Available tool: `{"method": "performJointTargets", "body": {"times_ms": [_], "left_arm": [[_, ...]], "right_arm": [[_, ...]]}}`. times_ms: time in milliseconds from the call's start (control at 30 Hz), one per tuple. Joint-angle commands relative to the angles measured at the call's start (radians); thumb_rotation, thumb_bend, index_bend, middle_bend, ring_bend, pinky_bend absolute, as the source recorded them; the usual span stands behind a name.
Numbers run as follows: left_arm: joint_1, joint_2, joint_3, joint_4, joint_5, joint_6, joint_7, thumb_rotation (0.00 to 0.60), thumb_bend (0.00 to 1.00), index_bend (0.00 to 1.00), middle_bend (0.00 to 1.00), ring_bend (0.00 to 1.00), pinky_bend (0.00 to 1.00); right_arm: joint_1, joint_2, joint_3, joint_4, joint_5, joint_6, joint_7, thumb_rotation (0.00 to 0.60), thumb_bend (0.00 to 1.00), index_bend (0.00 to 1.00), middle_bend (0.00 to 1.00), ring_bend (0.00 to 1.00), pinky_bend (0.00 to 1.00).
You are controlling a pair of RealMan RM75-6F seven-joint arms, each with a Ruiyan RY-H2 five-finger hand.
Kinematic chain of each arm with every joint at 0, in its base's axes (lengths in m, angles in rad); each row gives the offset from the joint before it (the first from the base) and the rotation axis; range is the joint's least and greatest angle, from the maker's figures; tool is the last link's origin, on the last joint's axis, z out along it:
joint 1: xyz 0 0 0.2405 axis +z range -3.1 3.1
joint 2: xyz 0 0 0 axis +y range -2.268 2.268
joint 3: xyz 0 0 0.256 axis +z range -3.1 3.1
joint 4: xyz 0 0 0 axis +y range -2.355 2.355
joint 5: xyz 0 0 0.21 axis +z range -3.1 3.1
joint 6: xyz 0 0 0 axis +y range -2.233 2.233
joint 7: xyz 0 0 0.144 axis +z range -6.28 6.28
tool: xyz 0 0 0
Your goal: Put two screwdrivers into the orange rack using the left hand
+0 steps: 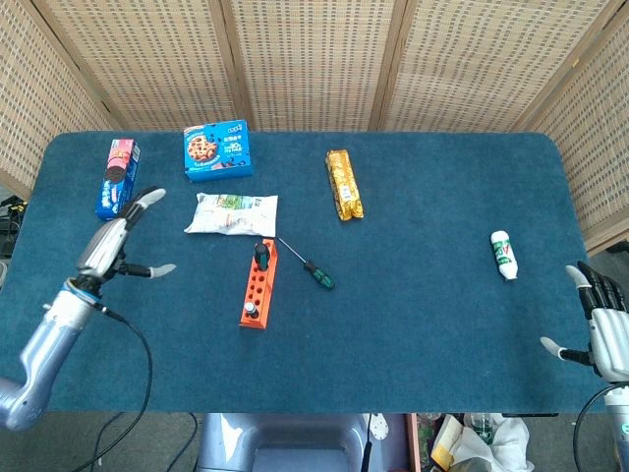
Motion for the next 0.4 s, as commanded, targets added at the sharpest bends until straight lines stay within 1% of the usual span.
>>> {"method": "performJointTargets", "body": {"times_ms": [33,133,200,300,400], "left_arm": [[0.182,0.072,0.096,-0.036,0.011,0.252,0.267,0.6,0.0,0.0,0.0,0.0,0.0],[0.22,0.068,0.123,-0.041,0.003,0.29,0.336,0.6,0.0,0.0,0.0,0.0,0.0],[0.235,0.061,0.133,-0.039,0.006,0.306,0.349,0.6,0.0,0.0,0.0,0.0,0.0],[0.263,0.052,0.163,-0.033,0.02,0.322,0.362,0.6,0.0,0.0,0.0,0.0,0.0],[0.269,0.046,0.165,-0.028,0.02,0.325,0.361,0.6,0.0,0.0,0.0,0.0,0.0]], "right_arm": [[-0.003,0.001,0.001,-0.003,-0.001,0.008,-0.002,0.6,0.0,0.0,0.0,0.0,0.0],[-0.005,0.0,0.002,-0.003,-0.003,0.015,-0.006,0.6,0.0,0.0,0.0,0.0,0.0],[-0.006,0.0,0.002,-0.003,-0.002,0.016,-0.008,0.6,0.0,0.0,0.0,0.0,0.0],[-0.008,-0.003,0.002,-0.004,-0.002,0.02,-0.016,0.6,0.0,0.0,0.0,0.0,0.0],[-0.008,-0.003,0.002,-0.004,-0.003,0.022,-0.018,0.6,0.0,0.0,0.0,0.0,0.0]]}}
